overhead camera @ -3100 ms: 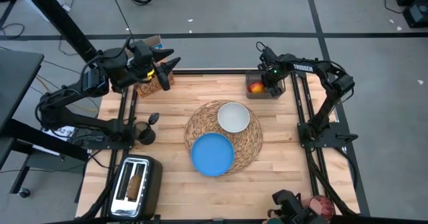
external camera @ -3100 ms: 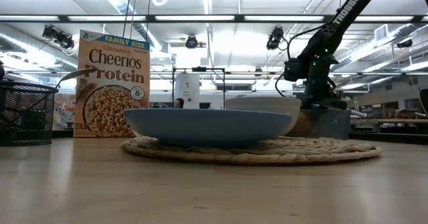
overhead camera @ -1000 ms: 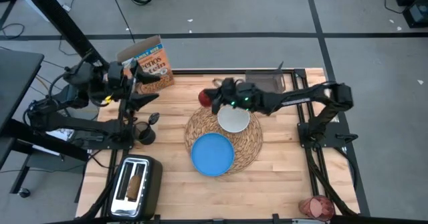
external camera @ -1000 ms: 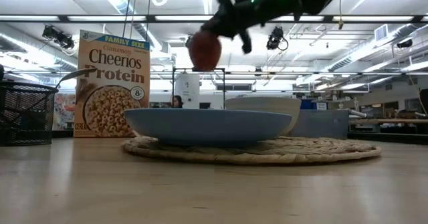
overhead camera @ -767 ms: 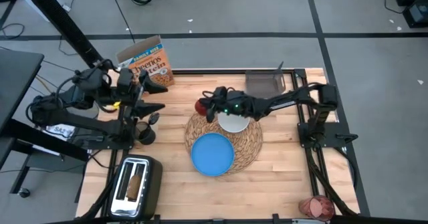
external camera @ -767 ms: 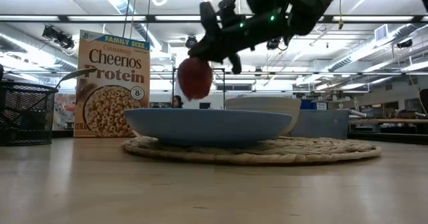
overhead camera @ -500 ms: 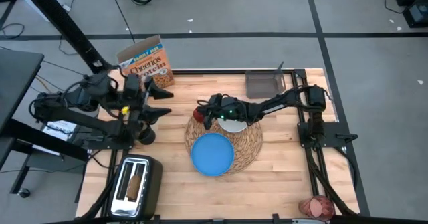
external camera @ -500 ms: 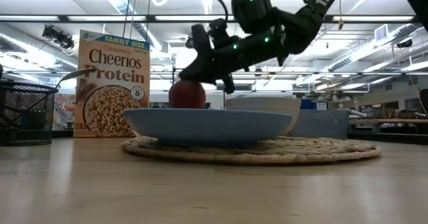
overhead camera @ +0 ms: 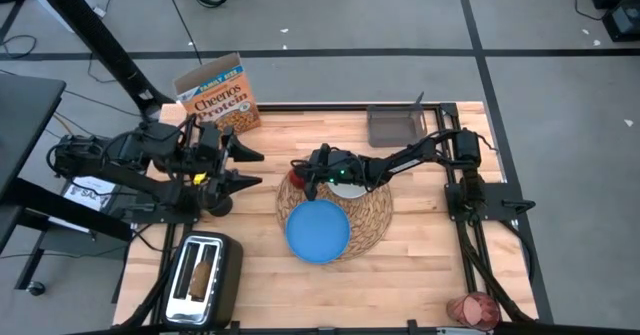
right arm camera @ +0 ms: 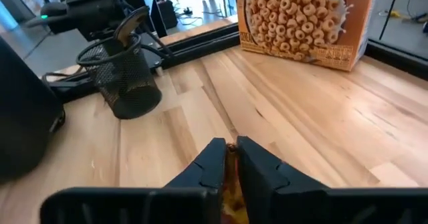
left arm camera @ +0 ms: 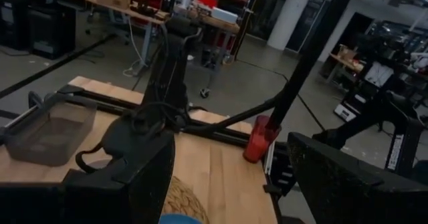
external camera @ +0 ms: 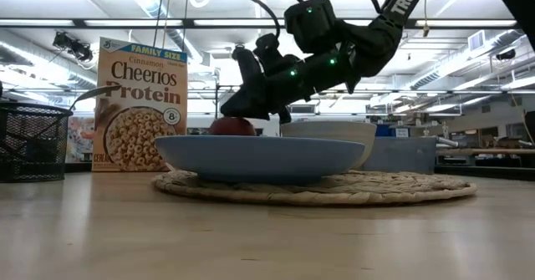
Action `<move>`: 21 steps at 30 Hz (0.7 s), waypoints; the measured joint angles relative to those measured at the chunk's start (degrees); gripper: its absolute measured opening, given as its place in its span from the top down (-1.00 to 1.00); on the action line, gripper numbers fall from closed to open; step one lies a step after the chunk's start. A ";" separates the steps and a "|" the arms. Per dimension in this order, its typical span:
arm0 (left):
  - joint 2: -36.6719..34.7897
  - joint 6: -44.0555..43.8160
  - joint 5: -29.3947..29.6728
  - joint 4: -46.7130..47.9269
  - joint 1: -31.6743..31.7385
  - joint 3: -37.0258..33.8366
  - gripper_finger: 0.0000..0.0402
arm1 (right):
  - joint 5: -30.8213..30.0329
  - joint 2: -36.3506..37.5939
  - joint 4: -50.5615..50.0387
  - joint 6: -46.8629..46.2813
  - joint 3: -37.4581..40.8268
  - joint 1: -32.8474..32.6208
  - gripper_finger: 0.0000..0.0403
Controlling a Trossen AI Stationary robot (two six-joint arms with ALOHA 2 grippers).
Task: Arrange a breakfast setting
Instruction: Put the apple on the brown placemat
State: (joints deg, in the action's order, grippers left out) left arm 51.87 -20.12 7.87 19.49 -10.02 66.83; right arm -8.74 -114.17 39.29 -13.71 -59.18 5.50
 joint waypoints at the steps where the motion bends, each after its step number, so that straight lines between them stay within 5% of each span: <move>1: -0.02 0.00 0.00 0.00 0.00 0.00 -0.46 | 0.06 0.00 0.00 0.28 0.00 0.00 0.66; 10: -0.37 0.14 0.08 2.17 0.00 0.00 -0.46 | 0.88 2.35 -0.78 0.52 0.00 -0.28 0.25; 16: -0.61 -0.50 0.18 3.61 0.02 0.00 -0.46 | 1.27 4.28 -3.64 2.16 0.09 -0.25 0.21; 21: -0.56 -3.65 2.20 9.58 0.02 0.02 -0.46 | 4.00 13.57 -17.24 7.95 -0.56 -0.66 0.18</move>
State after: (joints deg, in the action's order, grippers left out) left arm 51.31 -23.77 10.07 29.07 -10.00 66.85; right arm -4.74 -100.60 22.05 -5.76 -59.73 4.83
